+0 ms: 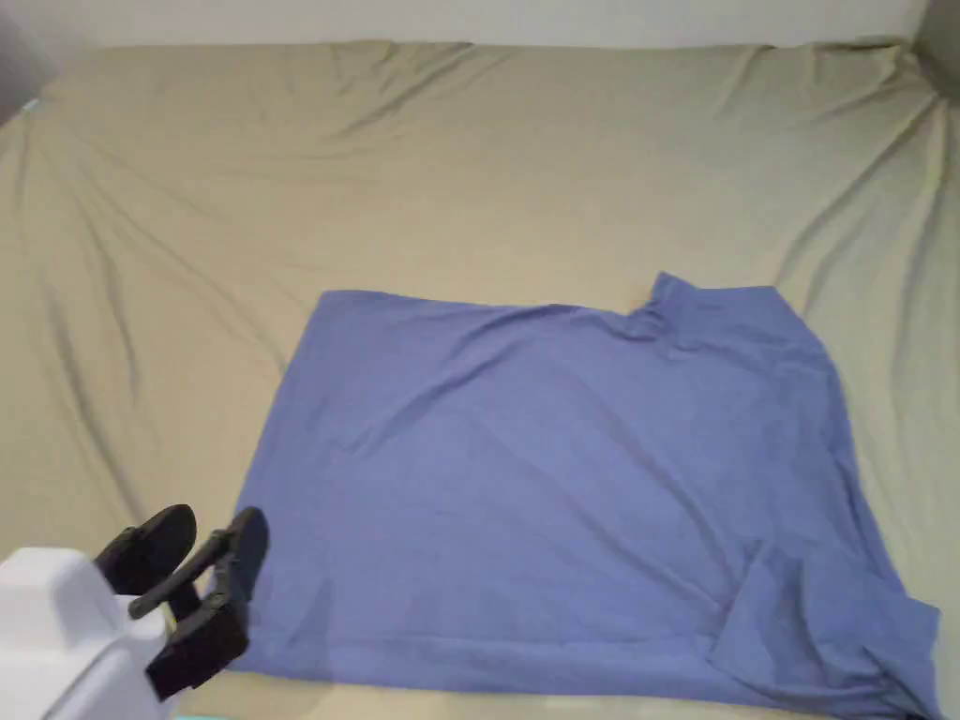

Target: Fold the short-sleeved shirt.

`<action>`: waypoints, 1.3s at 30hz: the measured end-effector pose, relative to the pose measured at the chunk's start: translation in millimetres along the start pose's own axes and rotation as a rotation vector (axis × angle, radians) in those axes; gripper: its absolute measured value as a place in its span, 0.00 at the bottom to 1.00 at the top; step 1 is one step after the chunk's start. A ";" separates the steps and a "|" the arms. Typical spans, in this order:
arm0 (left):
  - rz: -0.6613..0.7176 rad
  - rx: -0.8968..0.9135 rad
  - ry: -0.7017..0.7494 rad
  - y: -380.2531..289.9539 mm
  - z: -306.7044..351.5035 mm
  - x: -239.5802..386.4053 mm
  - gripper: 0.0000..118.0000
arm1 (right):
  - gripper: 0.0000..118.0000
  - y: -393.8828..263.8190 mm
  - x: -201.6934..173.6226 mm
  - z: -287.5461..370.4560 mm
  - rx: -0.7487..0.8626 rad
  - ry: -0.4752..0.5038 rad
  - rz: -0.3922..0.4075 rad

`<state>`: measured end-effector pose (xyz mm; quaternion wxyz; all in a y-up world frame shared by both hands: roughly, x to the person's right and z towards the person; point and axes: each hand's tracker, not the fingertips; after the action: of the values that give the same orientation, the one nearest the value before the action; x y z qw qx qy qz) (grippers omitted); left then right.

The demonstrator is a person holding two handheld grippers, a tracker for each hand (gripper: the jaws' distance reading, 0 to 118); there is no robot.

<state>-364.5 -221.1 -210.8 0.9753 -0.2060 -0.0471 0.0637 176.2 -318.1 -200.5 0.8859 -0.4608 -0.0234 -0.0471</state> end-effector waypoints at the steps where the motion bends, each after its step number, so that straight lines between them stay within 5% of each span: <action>1: -0.009 -0.046 0.068 -1.7 -10.3 -5.4 0.94 | 0.04 1.5 -2.5 3.0 0.009 0.000 -0.006; 6: 0.048 -0.242 0.256 -39.4 -49.3 -63.4 0.90 | 0.04 8.2 -13.4 13.7 0.034 0.012 -0.002; 10: 0.083 -0.422 0.263 -73.8 -68.4 -81.6 0.66 | 0.04 11.0 -17.3 13.9 0.037 0.017 -0.001; 18: 0.012 -0.455 0.209 -87.2 -83.7 -58.7 0.65 | 0.04 9.4 -18.3 11.2 0.020 0.023 -0.005; 20: -0.012 -0.468 0.186 -86.6 -89.9 -53.8 0.50 | 0.04 8.8 -18.3 10.6 0.012 0.019 -0.005; 22: -0.026 -0.489 0.173 -86.8 -96.7 -52.9 0.14 | 0.04 8.4 -17.7 10.1 0.010 0.017 -0.005; 23: -0.055 -0.504 0.186 -87.2 -97.7 -50.2 0.07 | 0.04 8.4 -17.3 10.3 0.008 0.017 -0.006; 39: -0.005 -0.410 0.124 -47.9 -86.9 -52.0 0.04 | 0.04 38.1 -11.6 18.0 0.051 0.015 0.025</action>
<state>-400.6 -306.5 -273.8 0.9143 -0.4033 0.0003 0.0375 168.7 -280.9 -222.2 0.8980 -0.4381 -0.0121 -0.0391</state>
